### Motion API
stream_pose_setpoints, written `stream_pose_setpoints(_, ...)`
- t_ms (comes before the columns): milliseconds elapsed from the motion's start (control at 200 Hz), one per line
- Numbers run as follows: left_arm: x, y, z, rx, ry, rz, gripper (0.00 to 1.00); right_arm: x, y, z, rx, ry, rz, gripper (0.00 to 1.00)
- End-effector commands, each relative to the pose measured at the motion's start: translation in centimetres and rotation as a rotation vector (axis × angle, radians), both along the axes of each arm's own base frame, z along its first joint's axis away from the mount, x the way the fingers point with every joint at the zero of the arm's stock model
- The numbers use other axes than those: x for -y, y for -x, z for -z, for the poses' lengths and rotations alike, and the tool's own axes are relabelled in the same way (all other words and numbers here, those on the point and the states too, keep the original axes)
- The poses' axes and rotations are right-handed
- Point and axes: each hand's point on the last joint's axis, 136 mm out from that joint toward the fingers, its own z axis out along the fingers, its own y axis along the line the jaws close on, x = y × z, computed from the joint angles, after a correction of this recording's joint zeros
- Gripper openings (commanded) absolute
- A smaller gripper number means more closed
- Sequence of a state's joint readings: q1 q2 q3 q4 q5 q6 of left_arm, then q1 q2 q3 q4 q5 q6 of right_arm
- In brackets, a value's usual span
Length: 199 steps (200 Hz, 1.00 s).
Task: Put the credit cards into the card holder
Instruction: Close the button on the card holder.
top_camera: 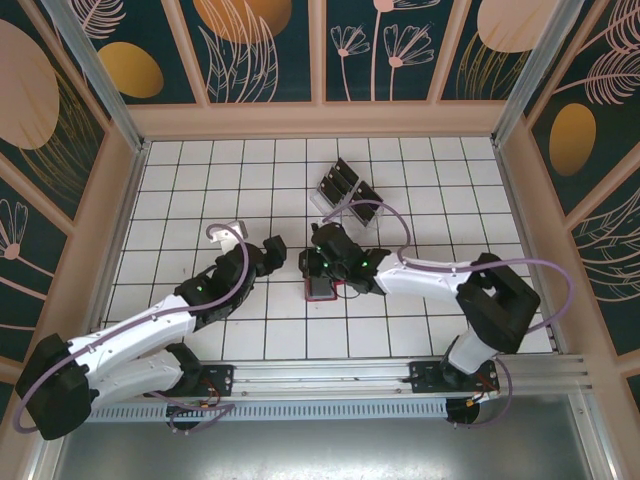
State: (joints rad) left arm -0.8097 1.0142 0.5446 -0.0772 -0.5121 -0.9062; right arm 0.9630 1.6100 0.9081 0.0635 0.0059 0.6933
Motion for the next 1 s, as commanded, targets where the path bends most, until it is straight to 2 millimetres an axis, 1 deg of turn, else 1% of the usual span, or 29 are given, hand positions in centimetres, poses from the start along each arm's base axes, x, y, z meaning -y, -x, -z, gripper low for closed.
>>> stream_pose_setpoints(0, -0.7, 0.4, 1.2, -0.028, -0.010, -0.012, 0.98, 0.0, -0.6, 0.7, 0.007, 0.040, -0.011, 0.08)
stream_pose_setpoints(130, -0.3, 0.7, 1.7, -0.033, -0.013, 0.021, 0.99, 1.6, -0.5, 1.7, -0.018, 0.055, 0.018, 0.07)
stream_pose_setpoints(290, 1.3, 0.9, 2.7, -0.058, -0.034, 0.118, 0.98, 3.8, -0.5, 2.4, -0.021, 0.073, 0.067, 0.06)
stream_pose_setpoints(480, 3.1, 1.3, 4.2, -0.109, -0.083, 0.244, 0.99, 5.7, -0.4, 4.4, -0.049, 0.106, 0.097, 0.06)
stream_pose_setpoints(696, 5.2, 2.4, 6.1, -0.170, -0.113, 0.400, 0.99, 6.4, -0.4, 6.1, -0.071, 0.115, 0.106, 0.05)
stream_pose_setpoints(791, 6.1, 3.1, 6.7, -0.189, -0.098, 0.457, 0.98, 6.5, -0.7, 6.3, -0.069, 0.109, 0.110, 0.05)
stream_pose_setpoints(921, 6.7, 3.7, 7.3, -0.199, -0.100, 0.493, 0.98, 6.5, -1.2, 6.5, -0.062, 0.104, 0.118, 0.05)
stream_pose_setpoints(966, 7.0, 4.0, 7.4, -0.199, -0.103, 0.505, 0.98, 6.4, -1.4, 6.4, -0.058, 0.100, 0.119, 0.05)
stream_pose_setpoints(991, 7.1, 4.1, 7.6, -0.201, -0.105, 0.510, 0.98, 6.1, -1.1, 6.5, -0.070, 0.088, 0.100, 0.05)
